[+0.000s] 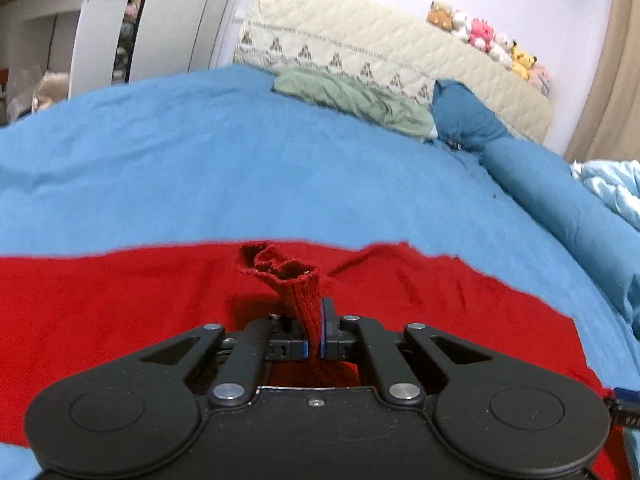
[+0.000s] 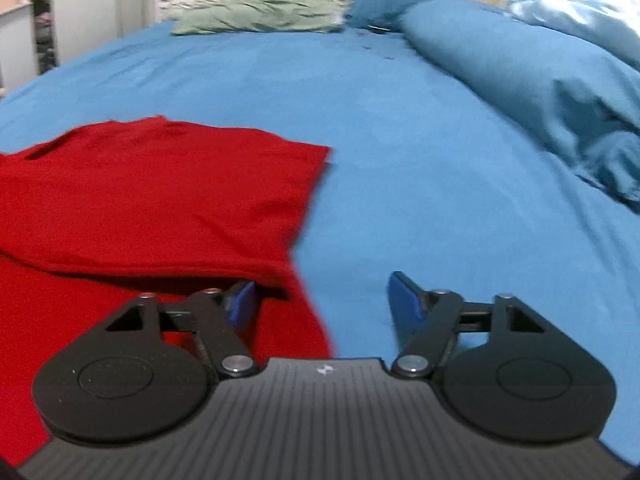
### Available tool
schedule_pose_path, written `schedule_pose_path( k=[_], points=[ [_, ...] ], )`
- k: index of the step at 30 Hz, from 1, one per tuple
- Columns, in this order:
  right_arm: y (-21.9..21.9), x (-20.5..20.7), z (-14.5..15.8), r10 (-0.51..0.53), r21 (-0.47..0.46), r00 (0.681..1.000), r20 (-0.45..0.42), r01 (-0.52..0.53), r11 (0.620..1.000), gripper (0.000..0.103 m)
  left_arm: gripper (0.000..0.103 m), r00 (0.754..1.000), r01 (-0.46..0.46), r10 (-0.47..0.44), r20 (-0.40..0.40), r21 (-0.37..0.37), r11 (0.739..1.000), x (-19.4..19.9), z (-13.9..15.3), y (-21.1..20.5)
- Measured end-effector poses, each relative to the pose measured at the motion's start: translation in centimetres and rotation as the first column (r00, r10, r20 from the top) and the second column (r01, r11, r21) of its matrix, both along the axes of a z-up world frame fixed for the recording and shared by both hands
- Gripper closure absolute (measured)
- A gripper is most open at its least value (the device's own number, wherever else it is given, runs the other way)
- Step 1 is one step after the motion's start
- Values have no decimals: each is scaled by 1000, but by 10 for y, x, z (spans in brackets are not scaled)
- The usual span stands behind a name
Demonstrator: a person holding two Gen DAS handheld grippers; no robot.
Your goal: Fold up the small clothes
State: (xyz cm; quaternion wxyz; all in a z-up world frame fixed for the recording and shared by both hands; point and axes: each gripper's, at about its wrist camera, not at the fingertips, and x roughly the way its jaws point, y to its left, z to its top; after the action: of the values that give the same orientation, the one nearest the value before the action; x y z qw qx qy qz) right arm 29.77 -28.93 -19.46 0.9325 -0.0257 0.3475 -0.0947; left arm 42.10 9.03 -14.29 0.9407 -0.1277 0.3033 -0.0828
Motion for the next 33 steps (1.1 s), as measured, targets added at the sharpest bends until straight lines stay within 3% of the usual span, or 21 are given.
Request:
schedule_pose_path(
  k=[3,6,9,11,14,16,19,24,27,31,33],
  points=[
    [-12,-9,-1,1,30,1000,-6,-1,1000,23,97,999,12,-12,-33,9,1000,-2,-12,1],
    [-17,-12,2,2,8,1000,-18,-2,1000,24,87,998,-2,2,-55,-5,1000,-13,-16,11],
    [-21,-15,5,27,2,998,-49,-27,1000,24,74,996,-43,47,-77,63,997,-32,-13,24],
    [-21,-20,13,41,30,998,-52,-39,999,24,73,995,-57,63,-76,85,995,-46,-6,34],
    [-9,-26,32,106,78,994,13,-107,991,21,55,999,-47,49,-12,137,989,-62,13,31],
    [6,-19,40,161,129,985,56,-167,977,21,40,1000,-19,16,19,126,992,-59,21,21],
    [27,3,33,212,183,974,77,-223,958,21,39,999,34,-36,22,88,996,-36,22,0],
    [26,24,-4,145,238,989,18,-145,961,21,39,999,29,-28,-34,38,999,4,0,-11],
    [18,18,-1,155,258,988,18,-154,954,21,39,996,12,-12,-92,-10,1000,16,-15,-3],
    [12,33,18,176,265,981,85,-192,945,20,38,997,46,-43,-67,38,998,11,-16,-8],
    [2,64,15,153,301,986,59,-164,939,20,38,997,49,-45,-69,58,997,13,-16,-12]
  ],
)
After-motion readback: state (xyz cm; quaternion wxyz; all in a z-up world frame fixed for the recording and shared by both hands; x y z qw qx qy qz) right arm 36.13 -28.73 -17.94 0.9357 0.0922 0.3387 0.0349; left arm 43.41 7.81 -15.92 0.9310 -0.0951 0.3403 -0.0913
